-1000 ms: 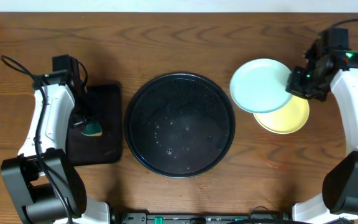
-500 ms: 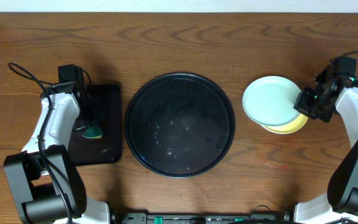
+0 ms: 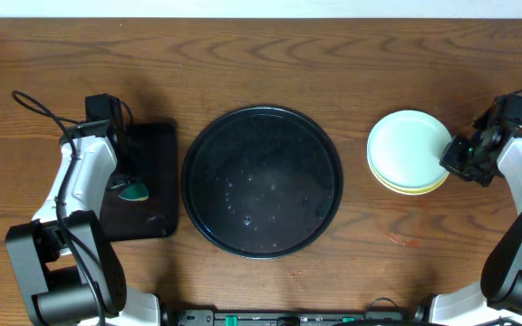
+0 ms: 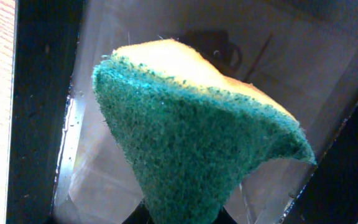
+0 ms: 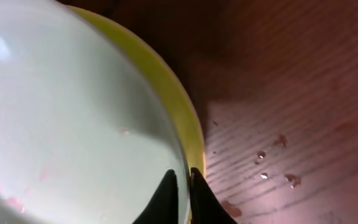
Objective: Clean dirty plates on tray and stack at the side
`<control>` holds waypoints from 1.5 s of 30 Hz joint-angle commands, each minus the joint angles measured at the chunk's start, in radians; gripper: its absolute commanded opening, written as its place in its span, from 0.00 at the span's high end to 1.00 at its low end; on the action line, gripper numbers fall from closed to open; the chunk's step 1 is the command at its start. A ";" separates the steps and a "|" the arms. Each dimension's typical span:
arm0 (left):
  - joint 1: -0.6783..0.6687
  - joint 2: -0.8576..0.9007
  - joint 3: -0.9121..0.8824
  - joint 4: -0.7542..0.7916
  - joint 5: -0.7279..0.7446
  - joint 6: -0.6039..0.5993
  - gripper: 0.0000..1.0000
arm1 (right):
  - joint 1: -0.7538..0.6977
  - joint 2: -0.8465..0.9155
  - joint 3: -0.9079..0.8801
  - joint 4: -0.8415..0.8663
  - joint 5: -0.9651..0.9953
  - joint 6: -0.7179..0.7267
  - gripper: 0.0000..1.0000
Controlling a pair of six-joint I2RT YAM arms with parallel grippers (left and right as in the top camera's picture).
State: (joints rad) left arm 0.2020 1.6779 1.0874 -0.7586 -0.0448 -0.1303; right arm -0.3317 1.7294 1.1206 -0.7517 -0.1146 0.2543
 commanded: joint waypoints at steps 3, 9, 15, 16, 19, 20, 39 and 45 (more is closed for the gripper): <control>0.005 0.002 -0.004 -0.003 -0.019 0.006 0.89 | -0.002 -0.026 -0.005 -0.029 0.017 0.003 0.87; 0.005 0.002 -0.004 -0.004 -0.019 0.006 0.76 | -0.001 -0.026 -0.004 -0.034 0.015 0.003 0.71; 0.005 0.001 -0.003 -0.011 -0.019 0.005 0.53 | 0.002 -0.040 -0.001 -0.045 0.005 -0.018 0.48; 0.005 -0.001 -0.003 -0.011 -0.019 0.004 0.46 | 0.004 -0.048 0.000 -0.045 0.005 -0.025 0.44; 0.005 -0.011 0.006 -0.019 -0.014 -0.002 0.27 | 0.016 -0.097 0.002 -0.045 0.005 -0.034 0.31; 0.005 -0.014 0.012 -0.026 -0.011 -0.002 0.26 | 0.021 -0.116 0.003 -0.045 0.005 -0.042 0.26; 0.004 -0.366 0.092 -0.193 0.011 -0.074 0.25 | 0.098 -0.752 0.045 -0.055 0.002 -0.087 0.01; 0.005 -0.370 0.092 -0.194 0.011 -0.074 0.25 | 0.098 -0.927 0.044 -0.066 0.000 -0.074 0.01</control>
State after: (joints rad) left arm 0.2020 1.3090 1.1648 -0.9463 -0.0322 -0.1871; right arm -0.2405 0.8581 1.1500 -0.8059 -0.1097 0.1776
